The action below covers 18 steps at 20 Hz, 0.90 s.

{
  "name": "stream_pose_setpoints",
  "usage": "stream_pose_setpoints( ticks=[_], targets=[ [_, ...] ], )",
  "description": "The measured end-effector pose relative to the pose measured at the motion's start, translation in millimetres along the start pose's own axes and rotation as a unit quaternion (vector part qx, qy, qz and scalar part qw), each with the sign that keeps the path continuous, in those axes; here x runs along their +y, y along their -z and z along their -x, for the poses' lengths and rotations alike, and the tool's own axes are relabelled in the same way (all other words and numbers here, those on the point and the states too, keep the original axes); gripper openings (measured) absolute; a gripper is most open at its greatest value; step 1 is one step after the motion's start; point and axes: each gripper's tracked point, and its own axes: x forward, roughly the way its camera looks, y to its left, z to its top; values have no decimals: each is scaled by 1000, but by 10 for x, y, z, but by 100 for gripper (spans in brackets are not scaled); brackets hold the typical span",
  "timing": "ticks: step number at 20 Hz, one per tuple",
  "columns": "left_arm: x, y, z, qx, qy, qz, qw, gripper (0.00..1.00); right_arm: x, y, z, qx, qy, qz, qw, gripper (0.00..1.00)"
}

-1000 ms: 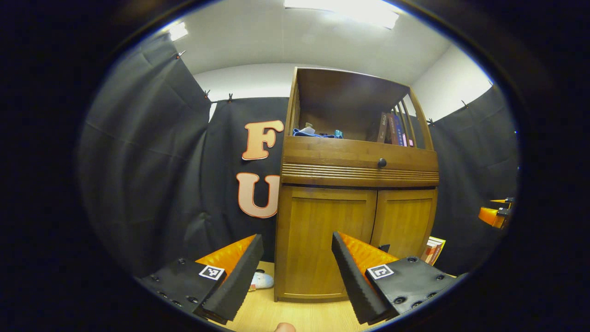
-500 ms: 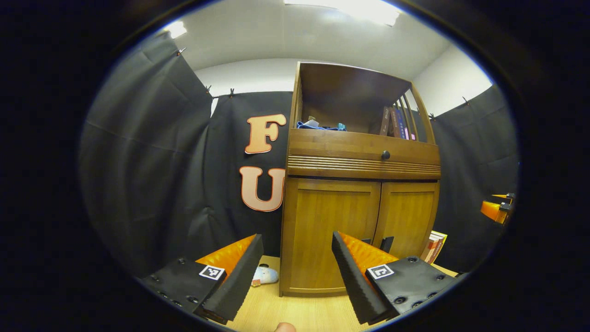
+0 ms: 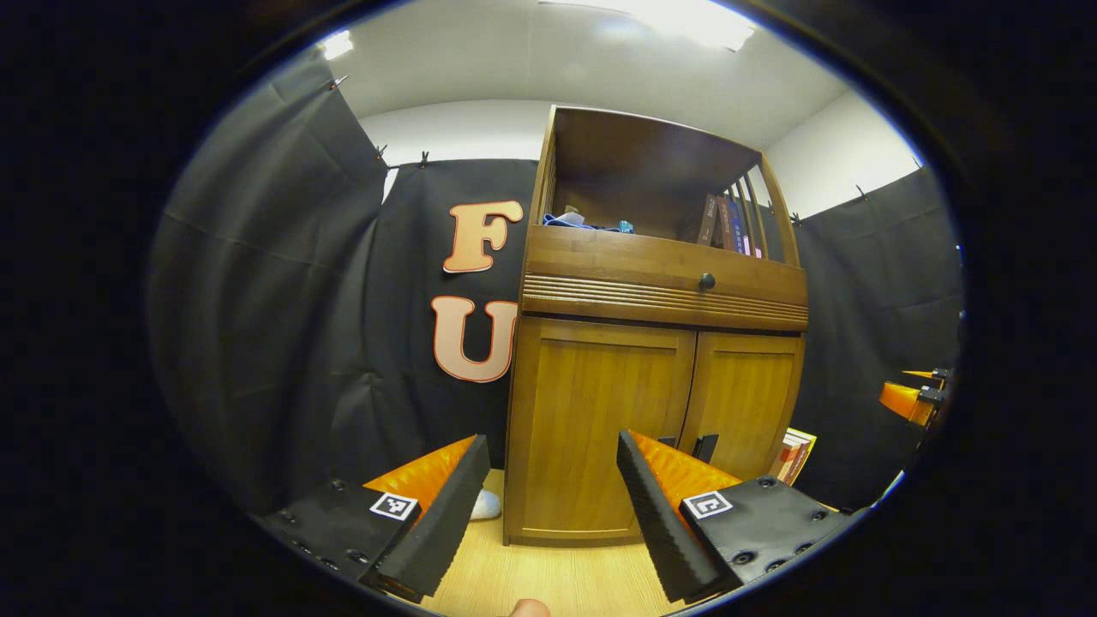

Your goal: Open the right door of the double-door shoe cabinet with the right hand, and open the left door with the left hand.

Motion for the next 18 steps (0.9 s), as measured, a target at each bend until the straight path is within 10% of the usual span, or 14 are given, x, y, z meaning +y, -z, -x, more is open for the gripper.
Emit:
stream_pose_setpoints(
  ticks=[18],
  targets=[
    [38, 121, -27, 0, 7, -7, 1000, 97, 707, 706, -466, 25, -38, -13, 999, 90]
  ],
)
